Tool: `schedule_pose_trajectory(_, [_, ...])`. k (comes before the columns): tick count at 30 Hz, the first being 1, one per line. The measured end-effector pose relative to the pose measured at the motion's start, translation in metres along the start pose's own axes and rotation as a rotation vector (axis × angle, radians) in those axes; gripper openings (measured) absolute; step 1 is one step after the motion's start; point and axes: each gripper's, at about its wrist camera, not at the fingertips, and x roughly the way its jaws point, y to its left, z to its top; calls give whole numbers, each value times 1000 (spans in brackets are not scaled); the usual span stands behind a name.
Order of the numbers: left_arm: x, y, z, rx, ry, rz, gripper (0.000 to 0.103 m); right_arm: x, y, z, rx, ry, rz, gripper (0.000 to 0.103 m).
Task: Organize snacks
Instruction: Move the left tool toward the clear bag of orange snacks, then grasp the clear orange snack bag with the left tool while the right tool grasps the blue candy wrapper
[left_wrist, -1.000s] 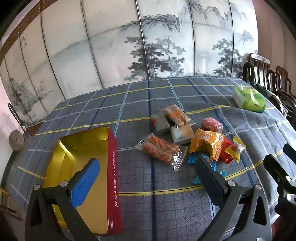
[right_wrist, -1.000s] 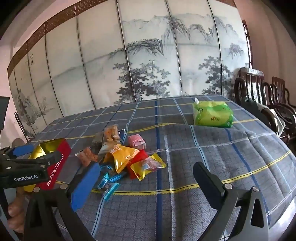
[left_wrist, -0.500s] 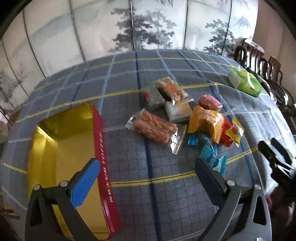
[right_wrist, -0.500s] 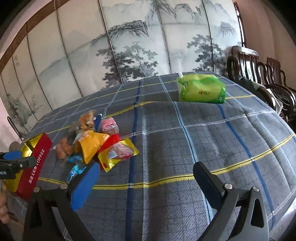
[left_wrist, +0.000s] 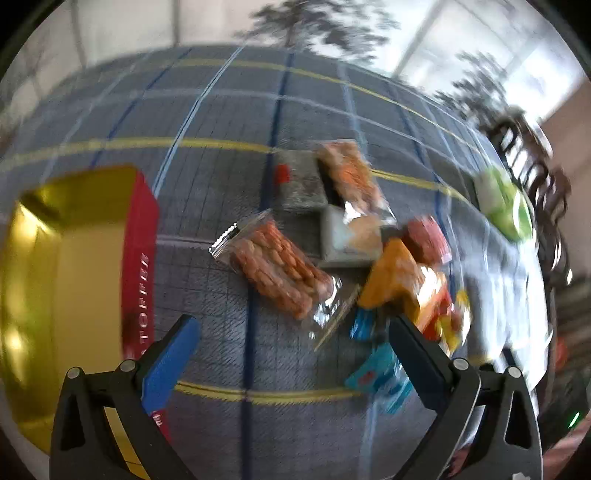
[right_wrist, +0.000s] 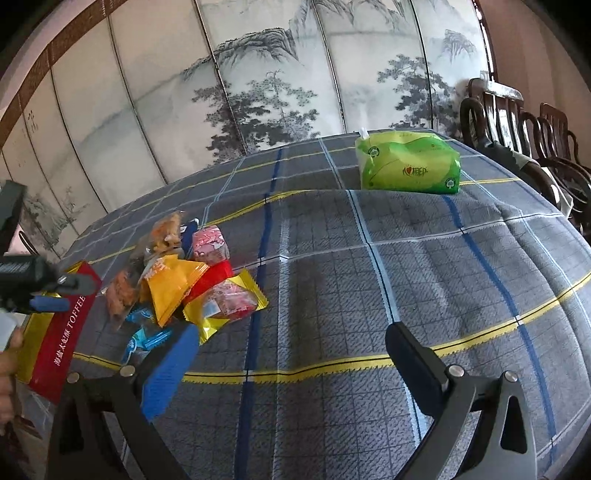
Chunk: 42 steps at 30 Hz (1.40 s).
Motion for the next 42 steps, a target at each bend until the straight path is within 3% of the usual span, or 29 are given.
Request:
schedule_pose_trajectory(4, [11, 14, 14, -143, 34, -12, 100, 0, -1, -1, 7, 0, 12, 103])
schedule_pose_trajectory(8, [17, 15, 21, -189, 38, 18, 98, 1, -2, -1, 13, 2, 28, 103])
schedule_pose_trajectory(13, [31, 19, 24, -266, 85, 24, 78, 2, -4, -1, 24, 4, 46, 103])
schedule_pose_trajectory(18, [35, 20, 28, -322, 61, 43, 74, 2, -8, 0, 48, 5, 64, 103])
schedule_pose_trajectory(23, [40, 13, 31, -334, 70, 103, 67, 5, -12, 1, 70, 12, 81, 103])
schedule_pose_trajectory(27, [43, 6, 28, -335, 66, 122, 75, 7, -17, 2, 103, 18, 93, 103])
schedule_pose_trajectory(30, [42, 3, 24, -315, 39, 143, 74, 8, -21, 3, 127, 22, 101, 103])
schedule_pose_trajectory(32, [40, 0, 24, -276, 14, 155, 55, 9, -22, 3, 131, 22, 100, 103])
schedule_pose_trajectory(33, [40, -2, 25, -254, 6, 158, 35, 9, -22, 3, 129, 23, 99, 103])
schedule_pose_trajectory(38, [37, 4, 23, -220, 26, 144, 35, 10, -19, 3, 113, 22, 98, 103])
schedule_pose_trajectory(42, [23, 2, 3, -168, 14, 127, 35, 10, -19, 2, 95, 31, 117, 103])
